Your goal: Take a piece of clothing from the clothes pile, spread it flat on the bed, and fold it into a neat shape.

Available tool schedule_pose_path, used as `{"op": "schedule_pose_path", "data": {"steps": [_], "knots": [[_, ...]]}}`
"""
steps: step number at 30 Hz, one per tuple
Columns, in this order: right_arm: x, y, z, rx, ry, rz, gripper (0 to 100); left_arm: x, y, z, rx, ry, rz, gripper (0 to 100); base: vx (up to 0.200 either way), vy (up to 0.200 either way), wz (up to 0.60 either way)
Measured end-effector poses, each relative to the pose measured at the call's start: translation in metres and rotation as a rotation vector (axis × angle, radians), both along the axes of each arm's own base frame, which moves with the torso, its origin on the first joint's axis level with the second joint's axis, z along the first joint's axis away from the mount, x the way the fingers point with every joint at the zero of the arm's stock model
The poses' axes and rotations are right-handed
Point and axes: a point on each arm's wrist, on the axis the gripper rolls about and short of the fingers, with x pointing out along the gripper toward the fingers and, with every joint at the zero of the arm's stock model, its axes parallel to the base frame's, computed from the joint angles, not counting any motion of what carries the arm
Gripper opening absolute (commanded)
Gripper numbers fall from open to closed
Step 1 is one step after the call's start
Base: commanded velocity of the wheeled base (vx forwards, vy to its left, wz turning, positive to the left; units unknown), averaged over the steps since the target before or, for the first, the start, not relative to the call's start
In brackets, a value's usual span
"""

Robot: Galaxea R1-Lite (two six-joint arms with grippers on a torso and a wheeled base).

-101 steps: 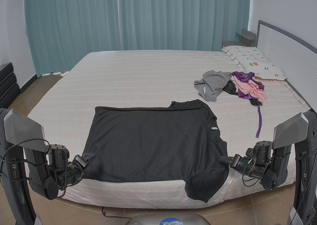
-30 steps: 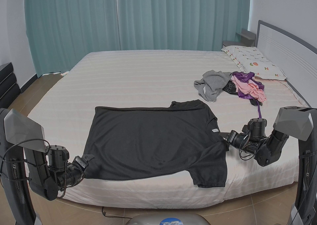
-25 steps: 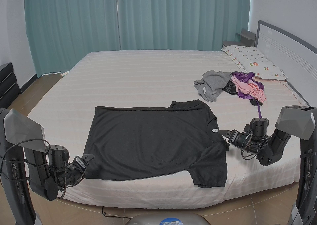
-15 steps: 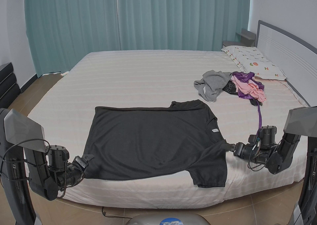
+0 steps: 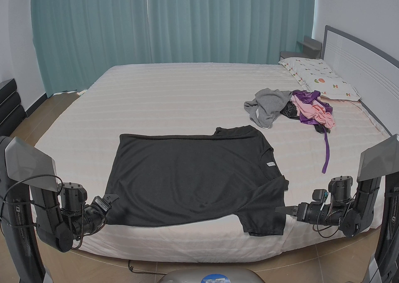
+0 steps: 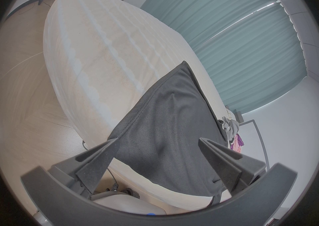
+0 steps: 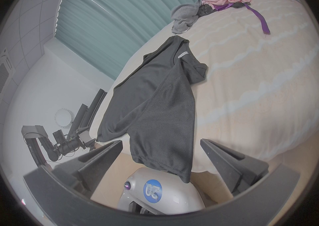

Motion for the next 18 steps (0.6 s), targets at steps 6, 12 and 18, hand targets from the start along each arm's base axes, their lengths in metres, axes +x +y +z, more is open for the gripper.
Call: {"op": "schedule_pose_path", "data": {"steps": [6, 12, 18], "knots": [[0.005, 0.002, -0.006, 0.003, -0.004, 0.005, 100, 0.0, 0.0, 0.0, 0.0, -0.001, -0.001, 100, 0.0, 0.0, 0.0], [0.013, 0.006, -0.013, 0.008, -0.021, 0.013, 100, 0.0, -0.001, 0.0, 0.0, 0.0, -0.002, 100, 0.0, 0.0, 0.0], [0.015, 0.006, -0.019, 0.007, -0.021, 0.013, 100, 0.0, -0.001, 0.0, 0.0, -0.001, -0.002, 100, 0.0, 0.0, 0.0]]}}
